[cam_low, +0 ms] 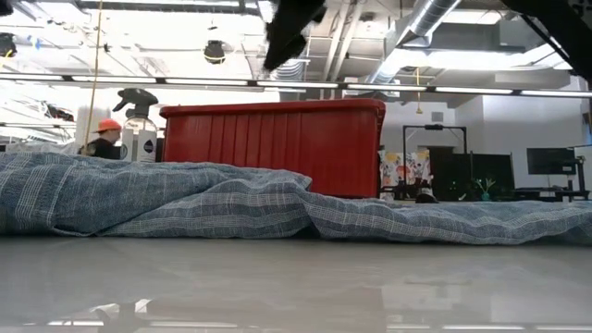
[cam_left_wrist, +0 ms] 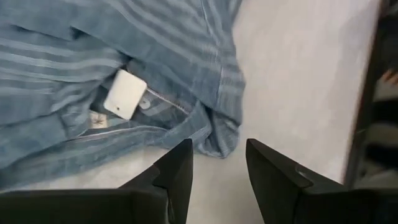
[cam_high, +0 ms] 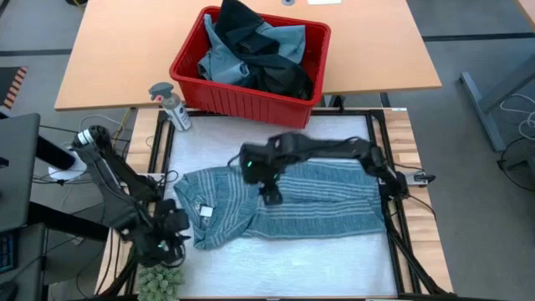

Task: Fold Laundry from Bin
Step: Fold the light blue shirt

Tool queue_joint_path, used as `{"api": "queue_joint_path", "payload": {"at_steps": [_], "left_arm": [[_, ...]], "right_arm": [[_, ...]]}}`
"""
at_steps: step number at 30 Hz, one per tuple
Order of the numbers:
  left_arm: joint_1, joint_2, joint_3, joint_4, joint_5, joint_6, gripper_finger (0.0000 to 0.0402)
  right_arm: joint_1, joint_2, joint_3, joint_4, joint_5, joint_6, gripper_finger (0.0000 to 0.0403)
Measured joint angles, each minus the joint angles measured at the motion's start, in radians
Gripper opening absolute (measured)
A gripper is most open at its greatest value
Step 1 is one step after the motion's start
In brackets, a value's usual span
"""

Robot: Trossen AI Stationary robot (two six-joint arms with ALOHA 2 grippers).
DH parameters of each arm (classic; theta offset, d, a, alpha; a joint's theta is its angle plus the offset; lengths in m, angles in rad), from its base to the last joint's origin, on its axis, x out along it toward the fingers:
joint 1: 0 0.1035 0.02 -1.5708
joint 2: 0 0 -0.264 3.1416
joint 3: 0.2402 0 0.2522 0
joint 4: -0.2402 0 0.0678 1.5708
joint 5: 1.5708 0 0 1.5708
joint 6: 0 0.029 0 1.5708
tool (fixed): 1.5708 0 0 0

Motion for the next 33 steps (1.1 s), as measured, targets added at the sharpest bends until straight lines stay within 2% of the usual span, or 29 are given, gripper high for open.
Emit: {"api": "queue_joint_path", "payload": {"at_steps": [2,9,14,19,26,33], "left_arm": [[0.038,0.023,-0.026,0.045,0.026,0.087,0.0132],[0.125,0.077,-0.033,0.050,0.032,0.330,0.0131],[0.191,0.102,-0.062,0.160,0.161,0.531,0.0131],[0.249,0.102,-0.107,0.161,0.168,0.595,0.0131],[0.320,0.101,-0.172,0.302,0.342,0.683,0.0131],[0.348,0.101,-0.173,0.301,0.336,0.711,0.0129]], "right_arm": [[-0.019,-0.032,0.001,-0.012,0.000,0.002,0.0234],[-0.043,-0.116,0.000,-0.097,0.041,0.003,0.0234],[-0.032,-0.143,0.000,-0.173,0.046,-0.017,0.0234],[-0.019,-0.148,0.000,-0.216,0.046,-0.019,0.0234],[0.000,-0.148,0.000,-0.259,0.046,-0.019,0.0234],[0.000,-0.148,0.000,-0.273,0.046,-0.019,0.0234]]}}
